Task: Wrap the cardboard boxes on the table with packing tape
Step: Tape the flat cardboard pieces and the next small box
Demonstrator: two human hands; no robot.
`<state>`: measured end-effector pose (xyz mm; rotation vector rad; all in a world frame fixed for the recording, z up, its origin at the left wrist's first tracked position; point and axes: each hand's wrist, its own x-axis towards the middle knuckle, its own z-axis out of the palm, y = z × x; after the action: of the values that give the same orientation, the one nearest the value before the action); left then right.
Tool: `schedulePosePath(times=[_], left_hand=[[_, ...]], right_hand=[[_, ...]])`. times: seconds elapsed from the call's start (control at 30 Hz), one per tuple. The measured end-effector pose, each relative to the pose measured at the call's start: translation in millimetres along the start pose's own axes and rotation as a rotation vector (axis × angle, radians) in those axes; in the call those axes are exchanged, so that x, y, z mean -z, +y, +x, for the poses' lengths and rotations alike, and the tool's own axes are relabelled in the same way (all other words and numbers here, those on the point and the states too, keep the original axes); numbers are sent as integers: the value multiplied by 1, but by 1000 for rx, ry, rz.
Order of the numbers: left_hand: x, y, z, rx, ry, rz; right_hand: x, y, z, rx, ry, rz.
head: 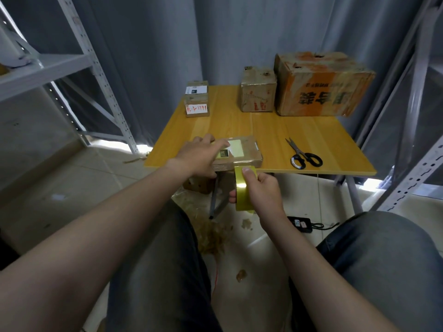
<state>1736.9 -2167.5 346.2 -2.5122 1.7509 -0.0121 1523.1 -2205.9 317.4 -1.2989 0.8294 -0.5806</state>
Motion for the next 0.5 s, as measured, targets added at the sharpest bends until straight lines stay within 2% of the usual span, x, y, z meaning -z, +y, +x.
schedulePosePath(times=[0.07, 0.17, 0.27, 0.37, 0.5], left_hand=[[8, -4, 3, -18, 6, -78], [31, -13, 12, -32, -127, -238], [55, -22, 18, -48, -238, -240], [69, -26, 22, -117, -204, -199], [72, -26, 24, -216, -96, -292]], right_hand=[[2, -6, 1, 2, -1, 12], [5, -28, 4, 36, 9, 38], [9, -58, 8, 121, -22, 33], [13, -82, 11, 186, -57, 33], [15, -107, 23, 251, -37, 5]])
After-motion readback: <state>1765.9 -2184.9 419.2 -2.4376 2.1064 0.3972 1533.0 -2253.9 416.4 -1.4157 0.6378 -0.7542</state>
